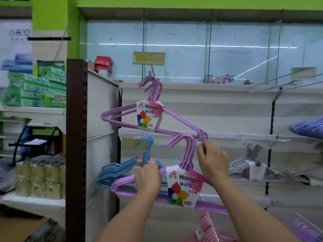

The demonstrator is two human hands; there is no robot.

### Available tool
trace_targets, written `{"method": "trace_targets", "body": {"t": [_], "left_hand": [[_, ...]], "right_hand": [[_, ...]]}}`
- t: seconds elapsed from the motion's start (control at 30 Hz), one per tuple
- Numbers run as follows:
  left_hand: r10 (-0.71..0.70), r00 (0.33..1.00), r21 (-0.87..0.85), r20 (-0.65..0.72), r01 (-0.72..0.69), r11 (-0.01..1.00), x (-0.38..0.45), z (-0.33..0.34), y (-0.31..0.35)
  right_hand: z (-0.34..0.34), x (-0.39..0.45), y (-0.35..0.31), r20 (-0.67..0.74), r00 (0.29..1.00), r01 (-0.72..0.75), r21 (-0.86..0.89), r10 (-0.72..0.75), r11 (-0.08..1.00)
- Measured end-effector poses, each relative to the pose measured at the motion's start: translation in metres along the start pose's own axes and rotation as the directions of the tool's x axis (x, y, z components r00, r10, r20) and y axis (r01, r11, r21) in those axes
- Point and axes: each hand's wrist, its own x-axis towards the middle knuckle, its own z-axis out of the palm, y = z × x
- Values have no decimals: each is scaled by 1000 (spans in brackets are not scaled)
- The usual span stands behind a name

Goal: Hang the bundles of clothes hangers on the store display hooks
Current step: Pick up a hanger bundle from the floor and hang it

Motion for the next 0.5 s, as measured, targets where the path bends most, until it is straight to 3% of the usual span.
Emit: {"method": "trace_targets", "body": {"t": [0.07, 0.13, 0.33, 0.43, 0.5], "left_hand": [[-7, 1000, -22, -21, 6, 1000, -5, -11, 13], [8, 1000, -9, -30, -8, 1000, -9, -24, 26], [15, 996, 9, -92, -14, 1000, -8, -78, 44], [-4, 988, 10, -154, 6, 1000, 1, -112, 44], [-31, 981, -29, -190, 26, 999, 8, -132, 39]], "right_hand": [[-13, -11, 8, 118, 990, 86, -129, -71, 988], [-29, -13, 13, 134, 987, 121, -223, -93, 967], [-88, -7, -9, 217, 948, 297, -325, -234, 898], [-90, 9, -31, 98, 965, 262, -318, -243, 911], [-82, 25, -45, 45, 984, 176, -225, -170, 958]]}}
